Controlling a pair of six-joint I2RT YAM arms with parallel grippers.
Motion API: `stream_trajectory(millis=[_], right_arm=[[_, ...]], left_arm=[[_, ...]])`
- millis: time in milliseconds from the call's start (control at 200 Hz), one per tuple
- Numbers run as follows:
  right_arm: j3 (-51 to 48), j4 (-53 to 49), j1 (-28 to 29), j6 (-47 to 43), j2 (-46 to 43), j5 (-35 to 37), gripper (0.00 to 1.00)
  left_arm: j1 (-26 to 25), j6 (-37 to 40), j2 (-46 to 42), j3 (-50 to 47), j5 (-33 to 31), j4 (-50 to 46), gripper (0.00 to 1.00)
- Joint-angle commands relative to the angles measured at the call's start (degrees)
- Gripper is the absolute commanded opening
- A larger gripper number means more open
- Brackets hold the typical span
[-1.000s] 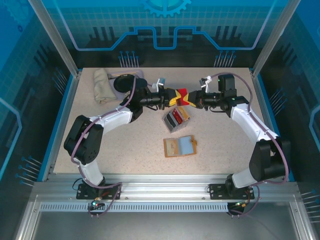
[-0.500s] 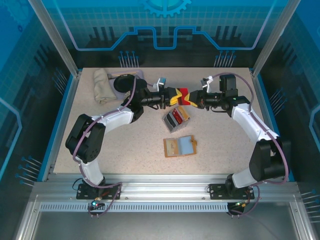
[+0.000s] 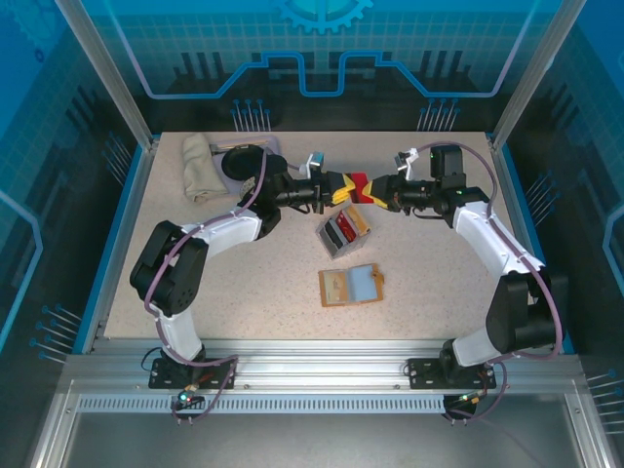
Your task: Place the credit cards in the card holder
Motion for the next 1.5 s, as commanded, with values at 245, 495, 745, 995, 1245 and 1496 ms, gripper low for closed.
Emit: stream_trajectory(millis=[245,495,745,995,1245,1496], right_arm=[[0.53,-6.70,-1.50,-0.74,-0.38,4.54,0.20],[0.19,-7.16,-1.67,-0.86,-0.15,5.35,0.18],[0.33,-6.40,-1.80,-0.81,-0.42,4.67,0.09],[-0.49,-5.09,-1.89,0.17,-1.47,4.86,0.14],[0.35,-7.56,-2.02,-1.29,-5.52,11.39,0.29],[1.02,-2.93,-1.57,1.22,-5.85,5.82,0.53]], left_arm=[[0.35,-6.09,-2.39,0.45,0.47,10.06,0.13],[0.44,-7.25,-1.83,0.36,0.51,12.14,0.17],[0.61,-6.50,-1.72,-0.43,0.66,11.37,0.17],[0.99,-3.39,-1.98,-0.44,1.15,7.41,0.10],[0.99,0.93,-2.54,-0.16,1.71,1.72,0.04],[0.99,2.45,-2.65,0.14,2.28,0.13,0.03]])
